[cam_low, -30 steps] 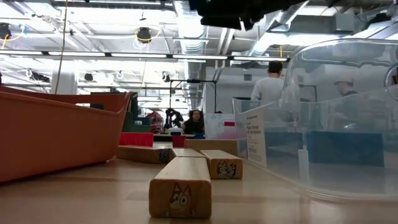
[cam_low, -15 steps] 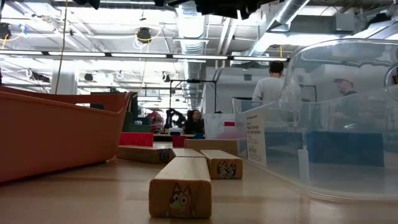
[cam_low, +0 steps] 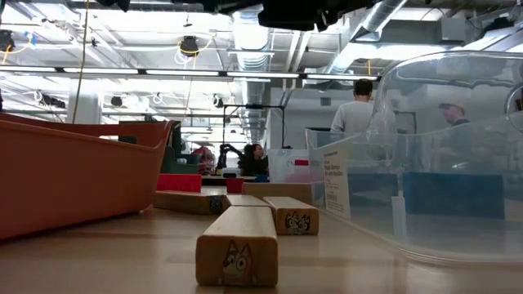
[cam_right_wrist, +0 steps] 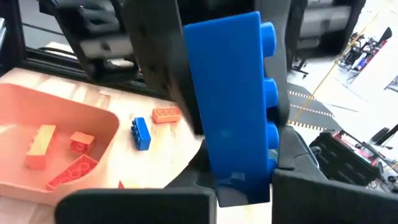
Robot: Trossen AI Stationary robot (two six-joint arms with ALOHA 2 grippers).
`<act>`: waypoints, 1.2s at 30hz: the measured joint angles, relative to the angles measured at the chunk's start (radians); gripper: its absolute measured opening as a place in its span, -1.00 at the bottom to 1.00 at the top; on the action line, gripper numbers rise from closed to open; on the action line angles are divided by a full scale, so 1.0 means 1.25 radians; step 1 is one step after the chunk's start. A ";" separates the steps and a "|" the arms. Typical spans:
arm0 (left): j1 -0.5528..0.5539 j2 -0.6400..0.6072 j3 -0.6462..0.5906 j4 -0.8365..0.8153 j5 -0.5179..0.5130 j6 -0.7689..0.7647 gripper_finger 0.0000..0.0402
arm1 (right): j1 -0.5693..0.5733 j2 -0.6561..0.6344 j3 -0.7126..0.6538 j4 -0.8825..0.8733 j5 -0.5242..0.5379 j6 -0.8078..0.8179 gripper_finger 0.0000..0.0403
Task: Sort blocks
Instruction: Put the blue game piece into the bottom transparent bin
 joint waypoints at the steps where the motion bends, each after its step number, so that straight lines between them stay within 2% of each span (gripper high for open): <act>1: 0.000 0.000 -0.001 -0.004 0.000 -0.003 -0.29 | 0.000 0.000 0.000 0.001 0.001 0.001 -0.81; 8: 0.000 -0.009 -0.001 -0.038 -0.001 -0.010 0.02 | 0.000 -0.005 0.000 -0.048 0.024 0.049 -0.77; 14: 0.000 -0.058 0.011 -0.235 -0.003 -0.083 0.21 | 0.008 -0.072 0.001 -0.305 0.034 0.181 -0.77; 16: -0.002 -0.080 0.019 -0.320 -0.003 -0.120 0.22 | 0.015 -0.093 0.001 -0.414 -0.016 0.238 -0.77; 19: -0.003 -0.114 0.022 -0.446 -0.004 -0.192 0.22 | 0.024 -0.110 0.001 -0.530 -0.168 0.370 -0.77; 21: -0.003 -0.129 0.022 -0.525 -0.004 -0.243 0.22 | 0.035 -0.102 -0.008 -0.584 -0.232 0.468 -0.76; 23: -0.003 -0.140 0.022 -0.599 -0.005 -0.285 0.22 | 0.056 -0.073 -0.027 -0.605 -0.266 0.549 -0.75; 27: -0.003 -0.163 -0.011 -0.693 -0.006 -0.340 0.22 | 0.092 -0.008 -0.021 -0.598 -0.352 0.626 -0.67; 31: 0.004 -0.192 -0.060 -0.697 -0.007 -0.364 0.22 | 0.114 0.036 0.002 -0.617 -0.370 0.635 -0.51; 36: 0.012 -0.220 -0.069 -0.686 -0.046 -0.361 0.22 | 0.088 0.038 0.047 -0.706 -0.357 0.633 -0.26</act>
